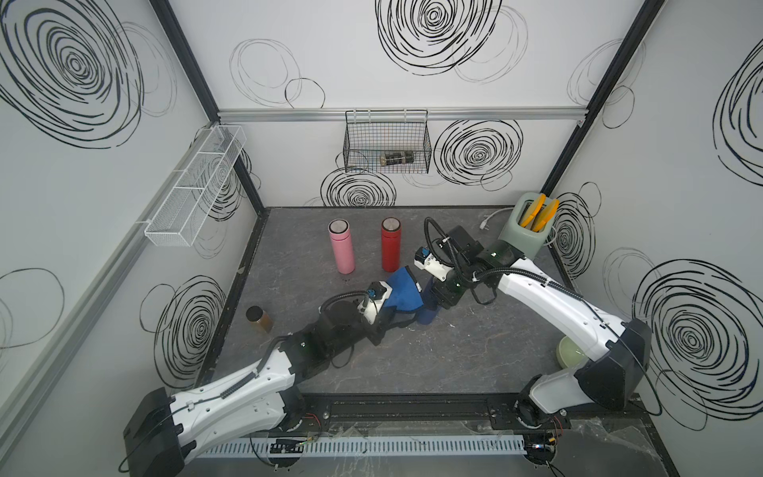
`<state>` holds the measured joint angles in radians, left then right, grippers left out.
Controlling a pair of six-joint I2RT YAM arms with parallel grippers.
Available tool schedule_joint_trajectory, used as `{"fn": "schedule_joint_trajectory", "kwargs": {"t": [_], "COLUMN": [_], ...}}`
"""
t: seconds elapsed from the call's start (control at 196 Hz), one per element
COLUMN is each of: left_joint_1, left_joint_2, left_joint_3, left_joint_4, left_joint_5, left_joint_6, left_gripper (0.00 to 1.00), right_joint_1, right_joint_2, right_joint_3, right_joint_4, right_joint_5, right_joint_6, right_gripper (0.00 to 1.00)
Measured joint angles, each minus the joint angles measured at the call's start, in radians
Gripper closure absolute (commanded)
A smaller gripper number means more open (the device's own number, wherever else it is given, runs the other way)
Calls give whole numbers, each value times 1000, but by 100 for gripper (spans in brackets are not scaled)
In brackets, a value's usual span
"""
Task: Wipe the surface of the thermos
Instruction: Wipe the dirt from the surface of the thermos.
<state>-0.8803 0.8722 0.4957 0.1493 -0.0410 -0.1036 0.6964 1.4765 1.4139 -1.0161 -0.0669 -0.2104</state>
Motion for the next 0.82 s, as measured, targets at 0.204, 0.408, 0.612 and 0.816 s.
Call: {"fn": "schedule_joint_trajectory", "kwargs": {"t": [0.204, 0.408, 0.612, 0.816], "left_joint_1": [29, 92, 104, 108], "left_joint_2": [-28, 50, 159, 185], "left_joint_3": [-45, -40, -11, 21], "left_joint_4": [61, 139, 201, 243], "left_joint_5": [64, 166, 245, 291], "left_joint_6": [1, -56, -153, -270], "left_gripper": [100, 100, 100, 100], "right_joint_1": [10, 58, 97, 111], "right_joint_2": [-39, -86, -86, -77], "right_joint_3": [-54, -83, -87, -87], "right_joint_4": [19, 62, 85, 87], "right_joint_5": [-2, -19, -19, 5], "right_joint_6": [-58, -104, -114, -116], "right_gripper": [100, 100, 100, 100]}}
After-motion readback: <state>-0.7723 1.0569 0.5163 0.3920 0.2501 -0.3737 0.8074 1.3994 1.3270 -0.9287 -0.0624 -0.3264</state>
